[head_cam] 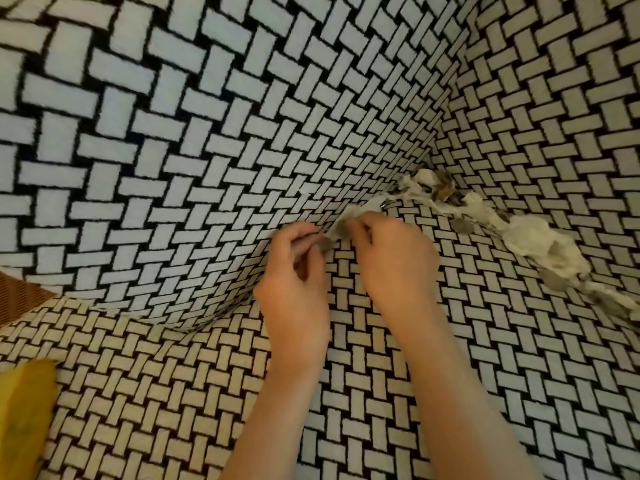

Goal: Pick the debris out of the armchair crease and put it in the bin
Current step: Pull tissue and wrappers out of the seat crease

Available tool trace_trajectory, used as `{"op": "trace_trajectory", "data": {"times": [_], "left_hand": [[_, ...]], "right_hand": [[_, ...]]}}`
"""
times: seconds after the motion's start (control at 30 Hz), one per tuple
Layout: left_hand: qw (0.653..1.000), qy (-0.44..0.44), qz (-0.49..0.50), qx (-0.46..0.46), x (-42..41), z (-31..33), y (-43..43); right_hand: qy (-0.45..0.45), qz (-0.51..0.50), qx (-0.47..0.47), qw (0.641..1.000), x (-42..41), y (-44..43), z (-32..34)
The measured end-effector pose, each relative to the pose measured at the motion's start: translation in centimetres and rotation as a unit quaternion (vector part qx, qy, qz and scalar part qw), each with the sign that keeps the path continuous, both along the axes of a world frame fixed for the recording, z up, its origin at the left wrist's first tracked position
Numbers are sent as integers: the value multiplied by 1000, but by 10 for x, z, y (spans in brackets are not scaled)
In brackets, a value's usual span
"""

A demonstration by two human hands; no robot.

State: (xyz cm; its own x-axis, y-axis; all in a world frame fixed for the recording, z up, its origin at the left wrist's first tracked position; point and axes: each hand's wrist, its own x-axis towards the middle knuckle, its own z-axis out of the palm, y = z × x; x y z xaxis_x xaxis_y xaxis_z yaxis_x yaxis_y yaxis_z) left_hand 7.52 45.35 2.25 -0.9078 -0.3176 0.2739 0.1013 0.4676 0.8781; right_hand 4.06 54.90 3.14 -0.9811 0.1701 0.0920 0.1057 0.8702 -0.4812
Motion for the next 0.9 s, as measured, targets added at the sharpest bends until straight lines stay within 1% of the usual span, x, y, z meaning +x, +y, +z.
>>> {"op": "trace_trajectory", "data": {"times": [0.03,0.07,0.1,0.13,0.17,0.2,0.23,0.27,0.3,0.33,0.37,0.4,0.47,0.5,0.53,0.63,0.7,0.73,0.77,0.83,0.9], "left_hand": [[999,5,12,52,3,1,0],[995,8,18,100,3,3,0],[990,8,22,137,3,5,-1],[985,6,24,168,2,6,-2],[979,5,23,201,2,8,-3],[970,7,20,242,1,10,-3],[957,10,18,288,1,12,-2],[943,10,16,333,2,14,0],[929,11,17,368,3,18,2],[921,12,14,388,3,21,4],[921,18,6,389,3,26,6],[929,28,-10,368,2,29,8],[956,37,-62,284,-1,35,9],[967,27,-89,238,-2,37,10],[975,8,-112,194,-2,37,11],[984,-50,-145,91,-6,37,14],[985,-63,-151,47,-11,39,15],[985,-62,-156,29,-13,40,15],[985,-56,-162,17,-14,42,16],[986,-27,-163,-7,-18,44,18],[982,-3,-173,-71,-26,43,21]], "right_hand": [[9,-3,-42,999,0,0,1],[7,-14,-115,993,-1,0,2],[-12,-36,-238,971,-1,1,5],[-50,-58,-397,915,-1,3,9],[-99,-66,-560,820,-2,6,15],[-147,-57,-694,703,-3,9,17],[-190,-39,-778,598,-3,12,19],[-214,-20,-817,535,-3,14,19],[-219,-8,-829,515,-3,15,19],[-215,-9,-830,514,-3,16,18],[-208,-17,-828,520,-4,16,17],[-201,-27,-828,523,-3,15,18],[-188,-43,-824,533,-1,12,19],[-184,-49,-822,537,-1,10,19],[-184,-50,-825,532,0,9,18],[-203,-53,-851,481,2,9,18],[-203,-61,-871,444,2,11,19],[-199,-64,-876,434,1,11,18],[-194,-67,-874,440,1,12,17],[-176,-76,-853,486,0,14,15],[-143,-87,-835,524,-1,20,17]]}}
